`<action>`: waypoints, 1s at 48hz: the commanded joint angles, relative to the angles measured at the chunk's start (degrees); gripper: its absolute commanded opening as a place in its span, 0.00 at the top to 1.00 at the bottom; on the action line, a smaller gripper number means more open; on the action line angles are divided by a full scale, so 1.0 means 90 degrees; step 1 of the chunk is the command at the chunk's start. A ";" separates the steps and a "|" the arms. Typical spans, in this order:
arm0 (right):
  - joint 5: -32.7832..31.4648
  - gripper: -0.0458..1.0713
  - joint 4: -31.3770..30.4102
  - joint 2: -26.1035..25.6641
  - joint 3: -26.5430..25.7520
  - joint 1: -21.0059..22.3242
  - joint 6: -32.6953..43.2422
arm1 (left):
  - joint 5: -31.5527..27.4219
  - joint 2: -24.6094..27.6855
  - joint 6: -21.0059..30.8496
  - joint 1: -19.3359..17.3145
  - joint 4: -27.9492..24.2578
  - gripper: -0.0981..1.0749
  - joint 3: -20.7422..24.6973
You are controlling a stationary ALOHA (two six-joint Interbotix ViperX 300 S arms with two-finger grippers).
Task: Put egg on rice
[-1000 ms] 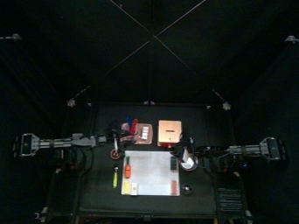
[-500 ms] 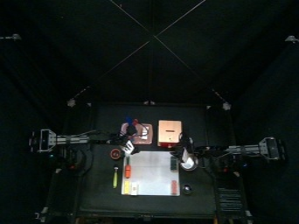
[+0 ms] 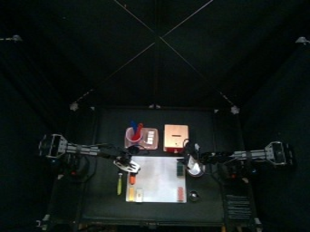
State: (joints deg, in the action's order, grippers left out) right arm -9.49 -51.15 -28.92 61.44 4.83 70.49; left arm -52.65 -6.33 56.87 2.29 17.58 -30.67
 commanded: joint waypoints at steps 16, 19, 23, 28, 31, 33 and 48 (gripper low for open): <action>0.0059 0.18 -0.0039 0.0049 -0.0049 0.0020 -0.0010 | 0.0234 0.0557 0.3535 0.1836 -0.1494 0.17 0.0371; 0.0059 0.18 -0.0039 0.0049 -0.0068 0.0020 -0.0010 | 0.0391 0.0645 0.3857 0.2002 -0.1641 0.17 0.0352; 0.0059 0.18 -0.0039 0.0049 -0.0078 0.0020 -0.0010 | 0.0547 0.0801 0.4180 0.2158 -0.1807 0.17 0.0283; 0.0059 0.18 0.0000 0.0049 -0.0117 0.0020 0.0000 | 0.0635 0.1016 0.4355 0.2227 -0.1895 0.17 0.0225; 0.0059 0.18 0.0000 0.0049 -0.0117 0.0010 0.0000 | 0.0654 0.1123 0.4365 0.2246 -0.1904 0.17 0.0215; 0.0059 0.18 0.0010 0.0049 -0.0098 0.0010 0.0000 | 0.0654 0.1201 0.4365 0.2266 -0.1914 0.17 0.0215; 0.0059 0.18 0.0059 0.0039 -0.0088 -0.0020 0.0000 | 0.0889 0.1523 0.4395 0.2354 -0.1885 0.18 0.0264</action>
State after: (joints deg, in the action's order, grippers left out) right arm -9.23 -50.89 -28.13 61.61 4.75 70.49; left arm -45.09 7.65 96.24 23.12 0.62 -29.27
